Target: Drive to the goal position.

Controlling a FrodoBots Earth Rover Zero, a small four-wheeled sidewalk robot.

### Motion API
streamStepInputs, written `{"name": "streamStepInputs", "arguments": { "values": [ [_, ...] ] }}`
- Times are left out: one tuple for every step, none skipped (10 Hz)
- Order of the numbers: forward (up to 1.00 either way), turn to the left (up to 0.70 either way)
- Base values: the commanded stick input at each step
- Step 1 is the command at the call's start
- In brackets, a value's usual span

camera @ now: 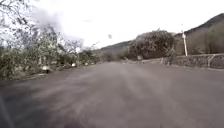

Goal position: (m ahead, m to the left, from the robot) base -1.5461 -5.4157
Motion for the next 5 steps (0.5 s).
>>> {"name": "streamStepInputs", "arguments": {
  "values": [
    [0.70,0.00],
    [0.70,0.00],
    [0.70,0.00],
    [0.70,0.00],
    [0.70,0.00]
  ]
}}
